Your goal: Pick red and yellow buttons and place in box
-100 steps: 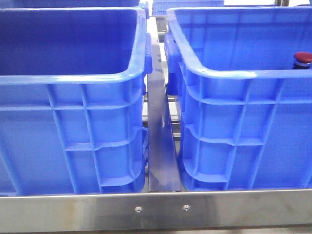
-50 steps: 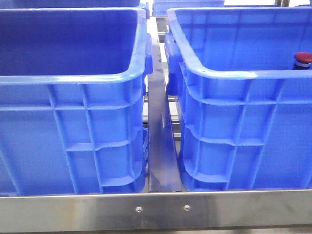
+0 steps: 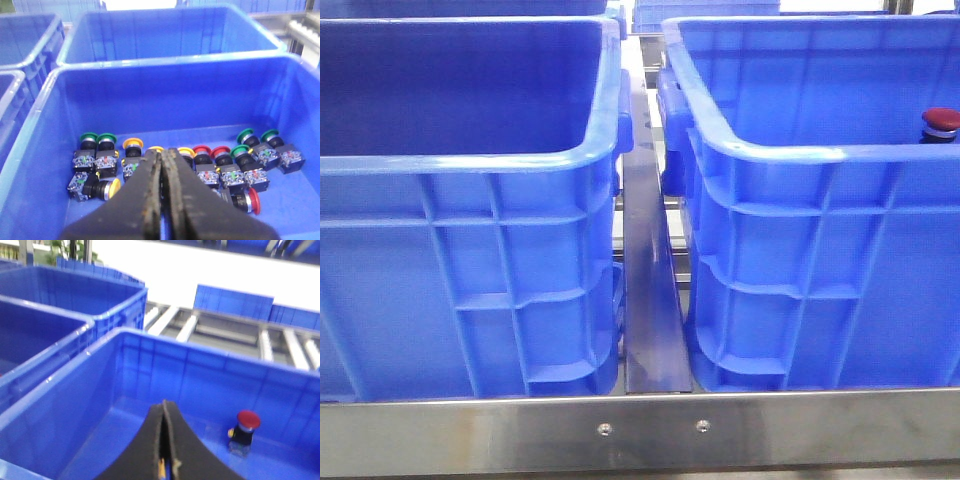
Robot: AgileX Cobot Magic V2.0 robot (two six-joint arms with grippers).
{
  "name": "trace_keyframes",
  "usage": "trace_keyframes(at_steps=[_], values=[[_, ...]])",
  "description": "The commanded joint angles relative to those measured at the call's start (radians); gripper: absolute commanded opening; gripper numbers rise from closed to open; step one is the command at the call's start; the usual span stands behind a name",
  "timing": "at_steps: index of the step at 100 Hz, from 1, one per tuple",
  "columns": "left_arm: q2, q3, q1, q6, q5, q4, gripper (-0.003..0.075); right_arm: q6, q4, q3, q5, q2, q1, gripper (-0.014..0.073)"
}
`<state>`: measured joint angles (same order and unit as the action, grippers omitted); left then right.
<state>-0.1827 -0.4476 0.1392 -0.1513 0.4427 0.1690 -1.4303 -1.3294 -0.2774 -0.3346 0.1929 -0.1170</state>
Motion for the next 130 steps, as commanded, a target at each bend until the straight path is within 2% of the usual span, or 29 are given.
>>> trace_keyframes(at_steps=[1, 130], values=[[0.040, -0.001, -0.003, -0.012, -0.089, 0.004, -0.0020, -0.005, -0.021, -0.012, 0.017, -0.042, -0.001, -0.0069], [0.070, 0.029, -0.011, -0.012, -0.109, -0.008, -0.0020, -0.005, -0.024, -0.007, 0.002, -0.078, -0.001, -0.0069]])
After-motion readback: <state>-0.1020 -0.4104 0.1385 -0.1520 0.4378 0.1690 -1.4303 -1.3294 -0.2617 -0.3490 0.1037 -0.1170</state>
